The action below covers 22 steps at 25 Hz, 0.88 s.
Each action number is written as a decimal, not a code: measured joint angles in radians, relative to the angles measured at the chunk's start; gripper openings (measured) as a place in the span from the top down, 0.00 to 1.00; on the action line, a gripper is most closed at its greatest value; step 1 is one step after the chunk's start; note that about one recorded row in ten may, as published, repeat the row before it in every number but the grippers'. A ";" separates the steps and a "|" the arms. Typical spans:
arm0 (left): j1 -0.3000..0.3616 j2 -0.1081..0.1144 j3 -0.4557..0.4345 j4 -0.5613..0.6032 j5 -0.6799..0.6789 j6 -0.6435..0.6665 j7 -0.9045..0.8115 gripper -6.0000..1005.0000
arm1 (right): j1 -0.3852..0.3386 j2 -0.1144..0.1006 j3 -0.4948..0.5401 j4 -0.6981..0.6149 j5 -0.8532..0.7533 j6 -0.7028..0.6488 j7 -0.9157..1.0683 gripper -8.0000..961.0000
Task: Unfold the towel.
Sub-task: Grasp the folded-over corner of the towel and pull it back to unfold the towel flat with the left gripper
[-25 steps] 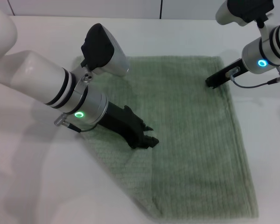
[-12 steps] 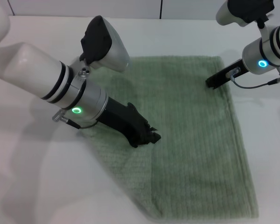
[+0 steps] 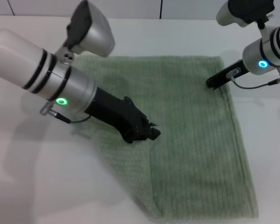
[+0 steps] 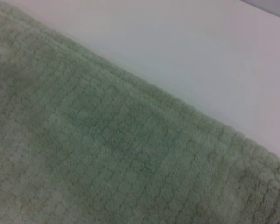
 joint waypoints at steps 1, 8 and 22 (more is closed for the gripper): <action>0.000 0.000 0.000 0.000 0.000 0.000 0.000 0.92 | 0.000 0.000 0.000 0.000 0.000 0.000 0.000 0.99; 0.028 0.013 -0.148 0.087 0.021 0.194 0.003 0.92 | 0.001 0.000 0.000 0.000 -0.001 -0.001 0.000 0.99; 0.047 0.032 -0.212 0.095 0.022 0.329 0.014 0.92 | 0.006 0.001 -0.001 0.015 -0.003 -0.012 0.000 0.99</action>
